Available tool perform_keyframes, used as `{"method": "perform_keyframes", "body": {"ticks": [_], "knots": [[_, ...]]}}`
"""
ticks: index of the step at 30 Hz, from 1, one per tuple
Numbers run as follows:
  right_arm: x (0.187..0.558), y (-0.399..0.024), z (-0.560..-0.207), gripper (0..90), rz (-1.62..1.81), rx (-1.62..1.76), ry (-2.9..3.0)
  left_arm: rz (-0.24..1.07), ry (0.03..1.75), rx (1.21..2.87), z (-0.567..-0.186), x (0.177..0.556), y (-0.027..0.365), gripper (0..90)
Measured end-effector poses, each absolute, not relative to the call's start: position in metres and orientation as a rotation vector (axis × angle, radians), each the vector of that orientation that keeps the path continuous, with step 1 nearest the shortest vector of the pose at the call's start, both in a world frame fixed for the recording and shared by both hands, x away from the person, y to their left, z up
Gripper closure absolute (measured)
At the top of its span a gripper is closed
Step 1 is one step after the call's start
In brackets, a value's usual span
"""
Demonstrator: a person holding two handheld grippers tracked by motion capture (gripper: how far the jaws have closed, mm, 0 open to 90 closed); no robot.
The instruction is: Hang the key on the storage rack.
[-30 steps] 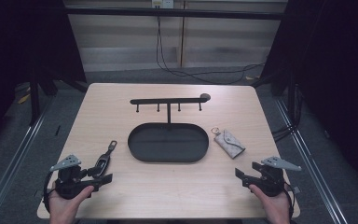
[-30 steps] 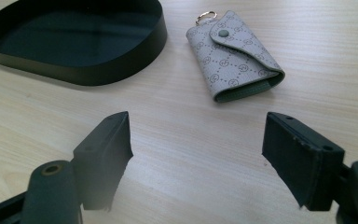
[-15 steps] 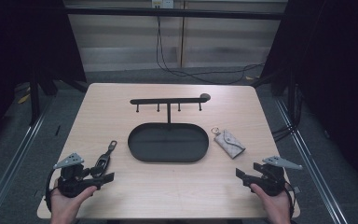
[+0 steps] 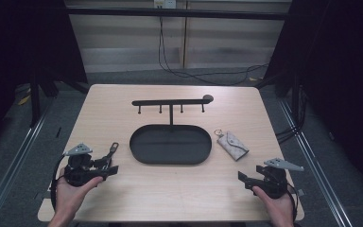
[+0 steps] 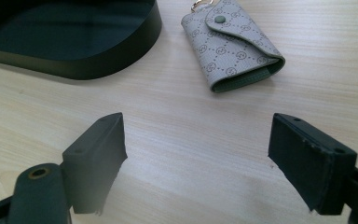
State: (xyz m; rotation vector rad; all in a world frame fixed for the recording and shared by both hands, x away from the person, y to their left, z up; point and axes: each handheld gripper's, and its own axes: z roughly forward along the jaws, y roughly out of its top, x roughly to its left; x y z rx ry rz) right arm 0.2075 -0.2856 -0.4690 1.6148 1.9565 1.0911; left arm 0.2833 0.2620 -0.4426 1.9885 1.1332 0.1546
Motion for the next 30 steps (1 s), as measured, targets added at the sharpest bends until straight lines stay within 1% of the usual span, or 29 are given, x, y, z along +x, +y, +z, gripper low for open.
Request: {"method": "perform_keyframes", "body": {"ticks": [3, 9, 12, 13, 16, 20, 23, 30], "knots": [[0.207, -0.285, -0.469, 18.8, 1.084, 1.605, 1.955, 0.141, 1.150, 1.989, -0.439, 0.288, 0.261, 33.9], [0.209, -0.286, -0.469, 18.2, 1.085, 1.615, 1.948, 0.151, 1.165, 2.005, -0.434, 0.298, 0.260, 33.6], [0.208, -0.286, -0.469, 18.2, 1.088, 1.613, 1.946, 0.167, 1.171, 1.997, -0.431, 0.303, 0.260, 28.0], [0.208, -0.286, -0.469, 18.2, 1.093, 1.616, 1.949, 0.145, 1.172, 1.999, -0.429, 0.305, 0.260, 27.2], [0.207, -0.286, -0.468, 18.3, 1.100, 1.616, 1.944, 0.184, 1.176, 2.021, -0.424, 0.310, 0.259, 28.4], [0.207, -0.286, -0.469, 18.2, 1.099, 1.616, 1.949, 0.201, 1.192, 2.047, -0.420, 0.318, 0.257, 31.4], [0.206, -0.286, -0.468, 18.2, 1.101, 1.611, 1.955, 0.167, 1.205, 2.083, -0.423, 0.325, 0.255, 31.3], [0.205, -0.282, -0.467, 18.2, 1.095, 1.591, 1.968, 0.163, 1.227, 2.164, -0.424, 0.337, 0.253, 32.3]]}}
